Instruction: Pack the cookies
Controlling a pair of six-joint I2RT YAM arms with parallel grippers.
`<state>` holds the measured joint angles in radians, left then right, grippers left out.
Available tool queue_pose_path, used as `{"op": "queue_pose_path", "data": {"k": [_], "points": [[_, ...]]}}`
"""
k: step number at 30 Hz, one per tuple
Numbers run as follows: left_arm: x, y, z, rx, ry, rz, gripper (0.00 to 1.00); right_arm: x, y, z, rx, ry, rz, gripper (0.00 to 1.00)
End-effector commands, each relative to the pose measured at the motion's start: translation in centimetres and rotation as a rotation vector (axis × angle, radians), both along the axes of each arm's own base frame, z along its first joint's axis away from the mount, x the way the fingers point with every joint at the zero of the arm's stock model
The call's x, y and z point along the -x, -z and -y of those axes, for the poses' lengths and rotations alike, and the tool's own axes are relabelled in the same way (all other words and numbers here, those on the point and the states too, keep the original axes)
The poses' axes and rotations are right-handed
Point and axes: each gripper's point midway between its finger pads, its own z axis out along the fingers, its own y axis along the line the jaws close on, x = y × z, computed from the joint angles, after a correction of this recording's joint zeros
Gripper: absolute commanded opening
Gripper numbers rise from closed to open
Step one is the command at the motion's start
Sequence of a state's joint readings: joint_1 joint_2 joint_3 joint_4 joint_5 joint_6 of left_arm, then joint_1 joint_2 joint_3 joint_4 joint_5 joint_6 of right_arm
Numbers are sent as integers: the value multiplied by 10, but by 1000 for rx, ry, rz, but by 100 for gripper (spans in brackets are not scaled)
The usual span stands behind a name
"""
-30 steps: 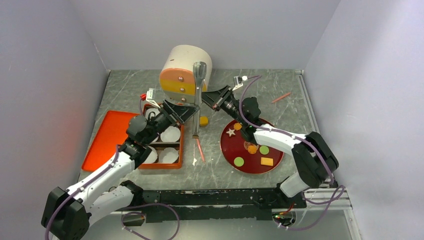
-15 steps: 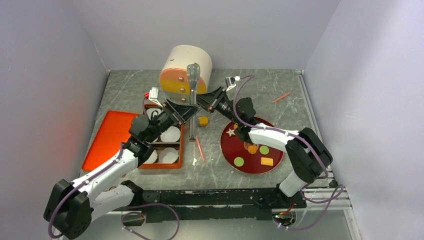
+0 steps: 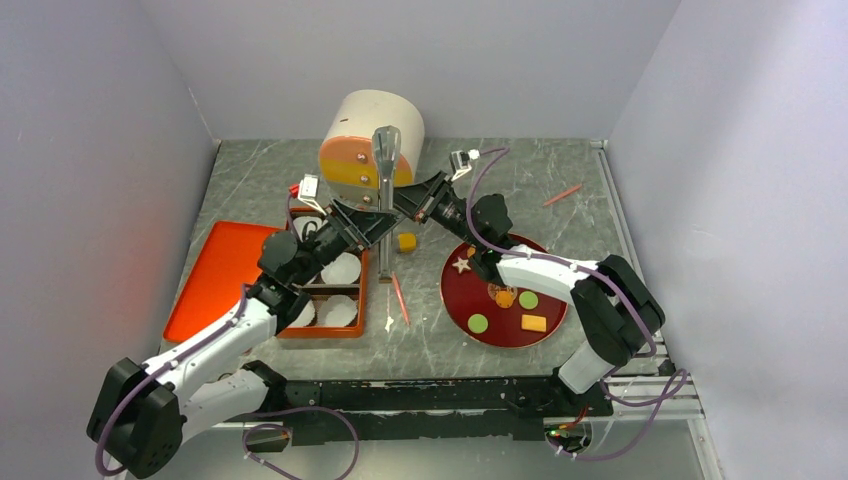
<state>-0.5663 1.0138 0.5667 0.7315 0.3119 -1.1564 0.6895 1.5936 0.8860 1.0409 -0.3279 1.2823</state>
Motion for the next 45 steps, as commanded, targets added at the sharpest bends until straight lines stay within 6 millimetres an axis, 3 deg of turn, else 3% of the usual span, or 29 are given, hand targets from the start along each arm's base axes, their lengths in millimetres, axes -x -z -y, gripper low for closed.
{"op": "queue_pose_path", "data": {"k": [1,14,24,31,40,45], "points": [[10,-15,-2,17,5,66,79,7,-25,1,-34,-1,88,0],[12,-19,-12,0,-44,100,77,11,-18,0,42,25,91,0],[15,-17,-17,4,-58,106,60,18,-14,0,74,25,91,0],[14,-16,-23,-17,-95,104,53,21,-14,7,81,49,95,17],[10,-13,-28,-49,-138,91,49,24,-10,19,113,94,95,27],[4,-8,-30,-133,-174,85,48,23,-6,33,180,158,118,38]]}}
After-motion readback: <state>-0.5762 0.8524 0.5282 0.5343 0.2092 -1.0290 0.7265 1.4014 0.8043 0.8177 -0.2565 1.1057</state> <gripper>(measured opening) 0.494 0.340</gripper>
